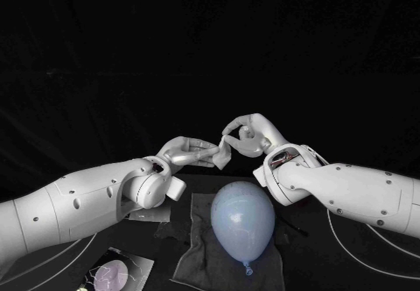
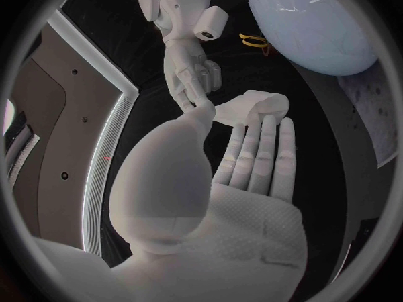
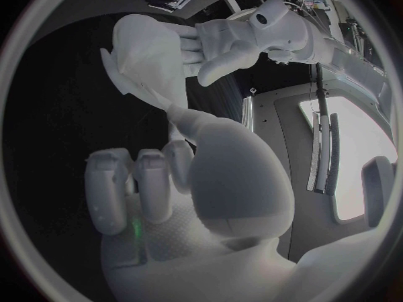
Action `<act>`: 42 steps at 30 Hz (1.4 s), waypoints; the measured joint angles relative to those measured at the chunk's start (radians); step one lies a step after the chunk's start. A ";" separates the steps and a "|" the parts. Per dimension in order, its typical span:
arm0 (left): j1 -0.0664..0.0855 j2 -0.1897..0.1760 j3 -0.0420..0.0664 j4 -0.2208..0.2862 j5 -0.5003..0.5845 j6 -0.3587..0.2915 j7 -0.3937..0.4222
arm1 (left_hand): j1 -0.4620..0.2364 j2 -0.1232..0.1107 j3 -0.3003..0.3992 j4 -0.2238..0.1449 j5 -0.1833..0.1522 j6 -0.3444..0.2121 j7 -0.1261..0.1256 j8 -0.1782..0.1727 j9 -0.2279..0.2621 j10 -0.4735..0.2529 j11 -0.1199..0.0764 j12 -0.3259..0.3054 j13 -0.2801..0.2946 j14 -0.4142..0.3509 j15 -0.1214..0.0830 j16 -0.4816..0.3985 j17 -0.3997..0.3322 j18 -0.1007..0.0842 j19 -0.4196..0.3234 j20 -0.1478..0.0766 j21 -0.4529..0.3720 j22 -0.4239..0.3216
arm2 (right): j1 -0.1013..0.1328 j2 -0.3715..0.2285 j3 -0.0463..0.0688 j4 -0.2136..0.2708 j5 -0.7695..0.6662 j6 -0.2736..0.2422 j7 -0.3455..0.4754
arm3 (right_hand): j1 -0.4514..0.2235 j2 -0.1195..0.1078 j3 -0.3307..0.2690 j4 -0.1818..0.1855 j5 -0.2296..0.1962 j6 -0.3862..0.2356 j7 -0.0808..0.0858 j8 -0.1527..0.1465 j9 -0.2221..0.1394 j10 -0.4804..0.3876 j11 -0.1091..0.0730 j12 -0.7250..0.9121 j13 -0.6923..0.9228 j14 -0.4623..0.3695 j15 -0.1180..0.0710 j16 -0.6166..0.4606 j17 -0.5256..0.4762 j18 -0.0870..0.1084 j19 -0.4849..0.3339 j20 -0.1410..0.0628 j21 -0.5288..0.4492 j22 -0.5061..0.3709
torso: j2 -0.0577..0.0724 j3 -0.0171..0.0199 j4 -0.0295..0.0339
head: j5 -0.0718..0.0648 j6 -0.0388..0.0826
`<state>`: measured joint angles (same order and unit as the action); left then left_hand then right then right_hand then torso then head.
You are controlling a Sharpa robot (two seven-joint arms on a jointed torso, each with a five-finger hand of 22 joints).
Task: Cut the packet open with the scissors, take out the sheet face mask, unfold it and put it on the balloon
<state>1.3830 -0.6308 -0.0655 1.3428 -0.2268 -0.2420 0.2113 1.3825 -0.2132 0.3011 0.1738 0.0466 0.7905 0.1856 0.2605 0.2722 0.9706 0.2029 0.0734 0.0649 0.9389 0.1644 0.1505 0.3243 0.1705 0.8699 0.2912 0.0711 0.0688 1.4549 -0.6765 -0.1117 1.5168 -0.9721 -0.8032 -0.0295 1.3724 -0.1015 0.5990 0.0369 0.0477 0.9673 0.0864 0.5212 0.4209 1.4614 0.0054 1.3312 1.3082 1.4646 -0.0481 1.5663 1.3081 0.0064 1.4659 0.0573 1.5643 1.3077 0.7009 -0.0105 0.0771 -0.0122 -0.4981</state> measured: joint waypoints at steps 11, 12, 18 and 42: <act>-0.001 0.012 0.000 -0.005 -0.025 0.002 -0.010 | 0.077 0.037 -0.097 0.009 0.000 -0.023 -0.008 -0.009 -0.003 -0.012 -0.004 0.024 0.003 -0.007 -0.002 0.045 0.001 0.000 -0.007 0.000 0.006 0.001 | 0.000 -0.001 0.000 0.014 0.000 0.000 0.005 | 0.000 0.000 0.001 -0.001 0.000 0.000 0.000 0.000 0.000 0.000 0.000 0.000 0.000 0.000 0.000 0.001 -0.001 0.000 0.000 0.000 -0.001 0.000 | 0.000 0.0001 0.0004 | -0.001 0.000; -0.001 0.013 0.000 -0.005 -0.026 0.003 -0.011 | 0.088 0.039 -0.099 0.007 0.000 -0.023 -0.008 -0.009 -0.004 -0.009 -0.007 0.028 0.003 -0.003 -0.006 0.052 0.002 0.000 -0.007 0.000 0.006 0.001 | 0.000 -0.001 0.000 0.015 0.000 0.000 0.006 | 0.000 0.000 0.001 -0.001 0.000 0.000 0.000 0.000 0.000 0.000 0.000 0.000 0.000 0.000 0.000 0.001 -0.001 0.000 0.000 0.000 0.001 0.000 | 0.000 0.0001 0.0004 | -0.001 -0.001; -0.002 0.017 0.000 -0.008 -0.031 0.009 -0.014 | 0.109 0.046 -0.114 0.004 0.000 -0.033 -0.011 -0.009 -0.007 0.006 -0.013 0.038 0.003 0.003 -0.013 0.077 0.009 -0.001 -0.007 0.000 0.012 0.002 | 0.000 -0.002 0.000 0.016 -0.001 0.000 0.008 | 0.000 0.000 0.001 -0.001 0.000 -0.001 0.001 0.000 0.000 0.000 0.000 0.000 0.000 0.000 0.000 0.001 -0.001 0.000 0.000 0.000 0.003 0.000 | 0.000 -0.0001 0.0004 | -0.001 -0.001; -0.004 -0.005 0.000 -0.004 0.052 0.015 0.025 | 0.215 0.053 -0.043 0.000 0.000 0.106 -0.019 0.088 0.029 0.176 -0.103 0.308 0.131 0.064 -0.087 0.275 0.107 -0.002 0.047 -0.014 0.071 0.015 | 0.000 0.000 0.000 -0.010 -0.014 0.006 -0.010 | 0.000 0.000 0.001 -0.001 0.000 -0.003 -0.001 0.000 0.001 -0.004 0.000 0.000 0.000 0.000 0.000 0.001 0.000 0.000 -0.001 0.000 0.002 0.000 | 0.000 -0.0001 0.0008 | -0.001 -0.002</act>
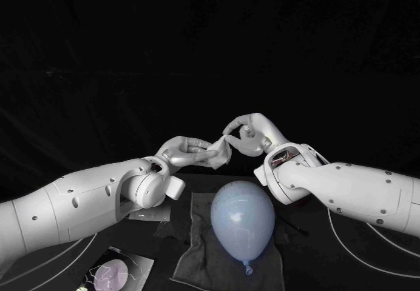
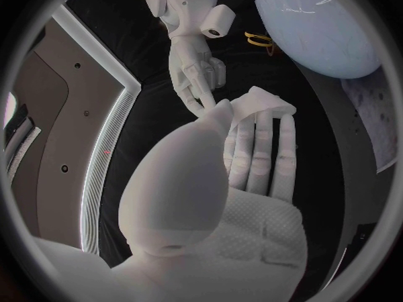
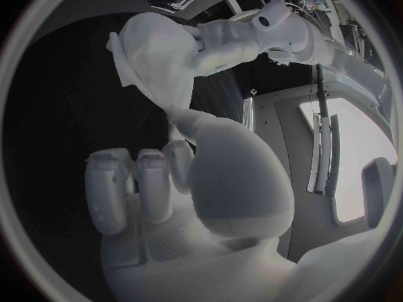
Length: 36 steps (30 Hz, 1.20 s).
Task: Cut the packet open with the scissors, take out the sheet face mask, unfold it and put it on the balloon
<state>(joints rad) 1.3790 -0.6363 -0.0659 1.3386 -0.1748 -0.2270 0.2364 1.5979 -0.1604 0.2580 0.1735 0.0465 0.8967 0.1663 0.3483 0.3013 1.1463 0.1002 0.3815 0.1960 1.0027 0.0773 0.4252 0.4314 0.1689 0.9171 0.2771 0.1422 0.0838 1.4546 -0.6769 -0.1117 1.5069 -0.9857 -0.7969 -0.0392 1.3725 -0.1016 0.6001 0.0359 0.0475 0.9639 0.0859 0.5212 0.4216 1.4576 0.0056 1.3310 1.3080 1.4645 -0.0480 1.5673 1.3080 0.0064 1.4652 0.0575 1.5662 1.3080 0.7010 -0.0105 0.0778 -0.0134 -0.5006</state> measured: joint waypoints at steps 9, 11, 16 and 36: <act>0.000 -0.001 0.000 0.000 0.022 0.000 0.004 | -0.010 0.010 0.042 0.023 0.000 0.087 -0.037 0.074 0.036 -0.055 -0.027 0.158 0.104 -0.020 -0.013 0.086 0.043 0.000 0.032 -0.018 0.034 0.011 | -0.001 0.003 0.000 -0.006 -0.008 0.005 -0.008 | 0.000 0.000 -0.001 -0.005 0.000 0.000 0.000 0.000 0.000 0.000 0.000 0.000 0.000 0.000 0.000 0.000 -0.001 0.000 -0.003 0.000 -0.001 0.000 | 0.000 -0.0004 0.0001 | 0.000 0.000; 0.000 0.000 0.000 0.000 0.026 0.000 0.006 | -0.011 0.024 0.055 0.027 0.000 0.102 -0.044 0.083 0.037 -0.064 -0.032 0.179 0.118 -0.023 -0.016 0.099 0.050 0.000 0.034 -0.020 0.038 0.013 | -0.001 0.004 0.000 -0.007 -0.010 0.006 -0.009 | 0.000 0.000 0.000 -0.006 0.000 0.000 0.000 0.000 0.000 0.000 0.000 0.000 0.000 0.000 0.000 0.000 -0.001 0.000 -0.003 0.000 -0.001 0.000 | 0.000 -0.0003 0.0001 | 0.000 0.000; 0.000 0.000 0.000 -0.002 0.033 -0.001 0.007 | -0.017 0.032 0.071 0.035 0.000 0.109 -0.048 0.087 0.043 -0.089 -0.032 0.195 0.133 -0.035 -0.020 0.108 0.055 0.000 0.034 -0.020 0.039 0.013 | -0.001 0.005 0.000 -0.010 -0.013 0.011 -0.014 | 0.000 0.000 0.000 -0.006 0.000 -0.002 -0.002 0.000 0.000 0.000 0.000 0.000 -0.001 0.000 0.000 -0.001 -0.001 0.000 -0.003 0.000 -0.002 0.000 | 0.000 0.0001 -0.0004 | 0.000 0.000; 0.002 -0.018 0.002 0.000 0.024 -0.031 0.022 | -0.022 0.041 0.176 0.005 0.001 0.098 -0.041 0.131 0.065 -0.142 -0.018 0.208 0.135 -0.133 0.004 0.145 0.061 -0.001 -0.020 -0.002 0.043 0.013 | -0.007 -0.007 -0.003 -0.022 -0.035 0.059 -0.038 | -0.004 0.004 0.000 -0.006 -0.002 -0.002 -0.002 -0.003 0.000 0.002 -0.002 -0.005 0.001 0.000 0.000 0.000 0.000 0.000 -0.003 0.000 -0.002 0.000 | -0.001 0.0004 -0.0007 | -0.006 0.000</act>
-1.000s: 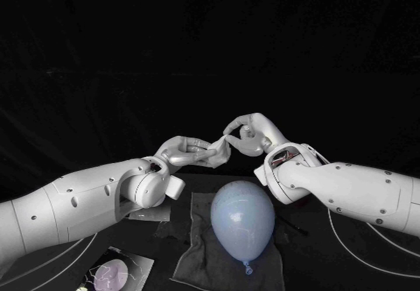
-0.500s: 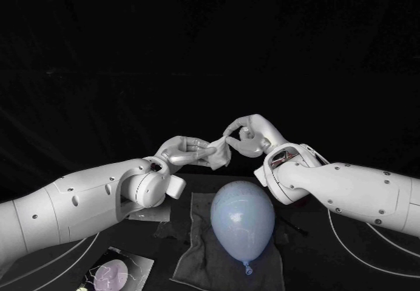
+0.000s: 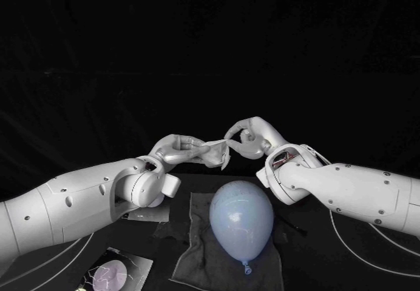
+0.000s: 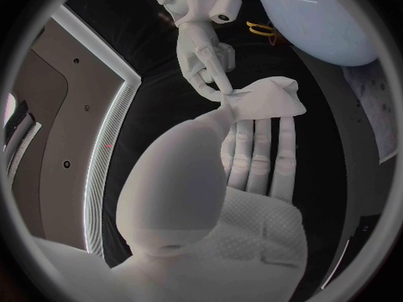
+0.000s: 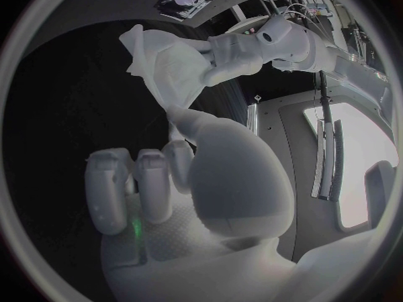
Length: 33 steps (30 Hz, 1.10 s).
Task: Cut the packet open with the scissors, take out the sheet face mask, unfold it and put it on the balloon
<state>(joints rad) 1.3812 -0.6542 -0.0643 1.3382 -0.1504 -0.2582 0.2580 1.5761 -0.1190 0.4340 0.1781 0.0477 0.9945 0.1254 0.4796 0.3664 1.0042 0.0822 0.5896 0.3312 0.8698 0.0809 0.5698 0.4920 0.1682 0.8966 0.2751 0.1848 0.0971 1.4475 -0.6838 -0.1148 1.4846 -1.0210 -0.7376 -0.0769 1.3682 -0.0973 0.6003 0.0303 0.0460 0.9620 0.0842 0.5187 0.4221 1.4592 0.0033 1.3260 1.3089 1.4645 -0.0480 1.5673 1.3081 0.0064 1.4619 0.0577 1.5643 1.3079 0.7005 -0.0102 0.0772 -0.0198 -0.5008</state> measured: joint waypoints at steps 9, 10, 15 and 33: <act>0.021 -0.005 0.001 0.005 -0.107 0.009 -0.007 | -0.025 -0.003 0.040 -0.032 0.000 -0.017 0.013 0.012 0.000 -0.029 0.015 0.000 -0.005 -0.047 0.007 0.039 0.011 0.000 -0.015 0.003 0.011 0.010 | -0.007 -0.004 -0.003 -0.007 -0.016 0.032 -0.016 | 0.000 0.000 0.000 0.000 0.000 0.002 0.002 0.004 0.001 -0.002 -0.001 0.000 0.000 0.000 0.000 -0.001 -0.001 0.000 0.000 0.000 0.002 0.000 | 0.000 -0.0001 -0.0003 | -0.002 -0.001; 0.024 -0.005 0.001 0.005 -0.115 0.012 -0.009 | -0.027 -0.002 0.043 -0.032 0.000 -0.018 0.014 0.013 0.000 -0.029 0.014 0.000 -0.007 -0.050 0.008 0.041 0.012 0.000 -0.017 0.003 0.011 0.010 | -0.007 -0.004 -0.003 -0.008 -0.018 0.035 -0.018 | 0.000 0.000 0.000 0.000 0.000 0.002 0.002 0.004 0.001 -0.002 -0.001 0.000 0.000 0.000 0.000 -0.001 -0.001 0.000 -0.001 0.001 0.003 0.000 | 0.000 -0.0001 -0.0003 | -0.001 -0.002; 0.038 0.000 0.001 0.000 -0.147 0.022 -0.015 | -0.038 -0.003 0.057 -0.040 0.000 -0.023 0.016 0.023 0.000 -0.041 0.020 -0.013 -0.017 -0.070 0.014 0.053 0.013 -0.006 -0.029 0.005 0.011 0.012 | -0.008 -0.003 -0.003 -0.012 -0.027 0.048 -0.027 | 0.000 0.000 0.003 -0.003 0.000 0.002 0.002 0.004 0.001 -0.002 -0.001 0.000 0.000 0.000 0.000 -0.001 -0.001 0.000 0.002 -0.002 0.003 0.000 | 0.000 0.0001 -0.0002 | 0.000 -0.003; 0.051 0.017 0.001 -0.033 -0.183 0.029 -0.026 | -0.066 -0.002 0.092 -0.062 -0.001 -0.039 0.025 0.037 0.024 -0.032 0.024 -0.049 -0.056 -0.084 0.016 0.073 -0.003 -0.007 -0.041 0.005 0.031 0.022 | -0.009 -0.007 -0.005 -0.003 -0.044 0.089 -0.039 | 0.000 0.000 0.003 -0.003 0.000 0.002 0.002 0.002 0.000 -0.002 -0.001 -0.004 0.000 0.000 0.000 0.000 0.000 0.000 0.000 -0.004 0.002 0.000 | 0.001 0.0004 0.0002 | -0.002 -0.007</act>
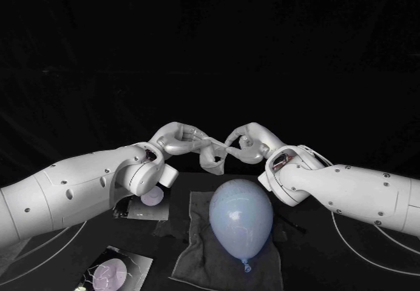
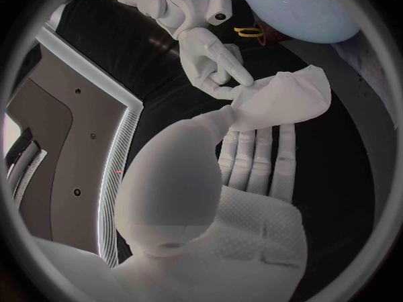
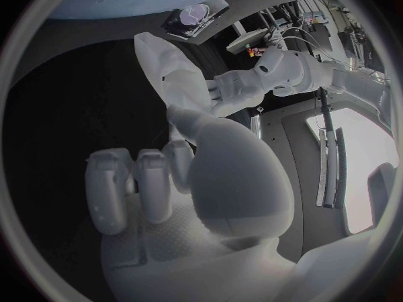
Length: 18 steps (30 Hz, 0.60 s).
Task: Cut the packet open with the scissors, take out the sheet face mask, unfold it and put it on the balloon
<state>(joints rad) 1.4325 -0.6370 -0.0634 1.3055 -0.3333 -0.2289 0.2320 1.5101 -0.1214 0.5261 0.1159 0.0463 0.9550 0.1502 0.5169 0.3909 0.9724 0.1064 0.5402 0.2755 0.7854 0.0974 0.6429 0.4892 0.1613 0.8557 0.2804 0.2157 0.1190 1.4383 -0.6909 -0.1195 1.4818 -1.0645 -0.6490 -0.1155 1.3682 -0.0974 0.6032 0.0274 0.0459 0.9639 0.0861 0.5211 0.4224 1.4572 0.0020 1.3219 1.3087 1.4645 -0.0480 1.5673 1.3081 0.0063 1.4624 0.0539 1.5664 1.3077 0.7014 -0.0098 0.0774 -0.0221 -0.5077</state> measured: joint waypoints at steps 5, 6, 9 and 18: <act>0.001 0.004 0.000 -0.010 -0.007 -0.003 -0.003 | -0.012 -0.002 0.011 -0.011 0.000 -0.006 0.001 0.000 0.000 0.045 -0.012 -0.003 -0.013 0.046 -0.017 0.014 -0.012 0.005 0.011 -0.011 0.028 0.014 | 0.000 -0.005 0.000 0.008 -0.002 -0.002 0.001 | 0.000 0.000 0.000 0.000 0.000 0.000 0.000 -0.001 0.001 -0.002 0.002 0.000 0.000 0.000 0.000 0.000 0.000 0.000 0.000 0.000 0.000 0.000 | 0.000 -0.0002 0.0004 | 0.000 -0.002; 0.001 0.005 0.000 -0.012 -0.009 -0.004 -0.003 | -0.014 0.000 0.015 -0.016 0.000 -0.007 0.000 0.000 0.000 0.060 -0.015 -0.003 -0.016 0.059 -0.020 0.016 -0.017 0.010 0.018 -0.017 0.039 0.019 | 0.000 -0.006 0.000 0.009 -0.002 -0.003 0.001 | 0.000 0.000 0.000 0.000 0.000 0.000 0.000 -0.001 0.001 -0.002 0.002 0.000 0.000 0.000 0.000 0.000 0.000 0.000 0.000 0.000 0.000 0.000 | 0.000 -0.0003 0.0006 | 0.000 -0.002; 0.001 0.007 0.000 -0.018 -0.015 -0.011 -0.005 | -0.021 0.002 0.011 -0.023 -0.001 -0.007 0.000 0.000 0.000 0.087 -0.021 -0.007 -0.024 0.089 -0.028 0.022 -0.026 0.011 0.036 -0.028 0.064 0.034 | 0.000 -0.009 0.000 0.015 -0.004 -0.003 0.002 | 0.000 0.000 0.000 0.000 0.000 0.000 0.000 -0.001 0.001 -0.002 0.002 0.000 0.000 0.000 0.000 -0.001 -0.001 0.000 0.000 0.000 0.000 0.000 | 0.000 -0.0004 0.0007 | 0.000 -0.002; 0.001 0.019 -0.001 -0.039 -0.028 -0.055 -0.004 | -0.034 0.003 0.002 -0.047 -0.001 -0.007 -0.007 -0.008 0.000 0.167 -0.036 -0.041 -0.057 0.171 -0.051 0.022 -0.062 0.011 0.069 -0.061 0.160 0.092 | 0.001 -0.013 0.001 0.034 -0.009 0.010 0.003 | 0.000 0.000 0.003 -0.003 0.000 -0.002 -0.002 0.004 0.000 -0.002 0.002 0.000 -0.001 0.000 0.000 -0.003 -0.001 0.000 0.000 0.000 -0.001 0.000 | 0.000 -0.0001 0.0007 | 0.003 -0.004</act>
<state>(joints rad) 1.4339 -0.6177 -0.0642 1.2666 -0.3609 -0.2841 0.2283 1.4757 -0.1187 0.5279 0.0685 0.0454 0.9484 0.1428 0.5092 0.3911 1.1399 0.0702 0.4994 0.2185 0.9565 0.0463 0.6650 0.4277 0.1723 0.9250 0.2192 0.3752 0.2106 1.4396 -0.7038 -0.1188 1.5162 -1.0738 -0.6393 -0.1124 1.3682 -0.0974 0.6060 0.0246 0.0458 0.9621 0.0844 0.5251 0.4229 1.4555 0.0036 1.3219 1.3080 1.4645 -0.0480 1.5640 1.3073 0.0064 1.4621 0.0541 1.5651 1.3080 0.7011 -0.0099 0.0780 -0.0189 -0.5117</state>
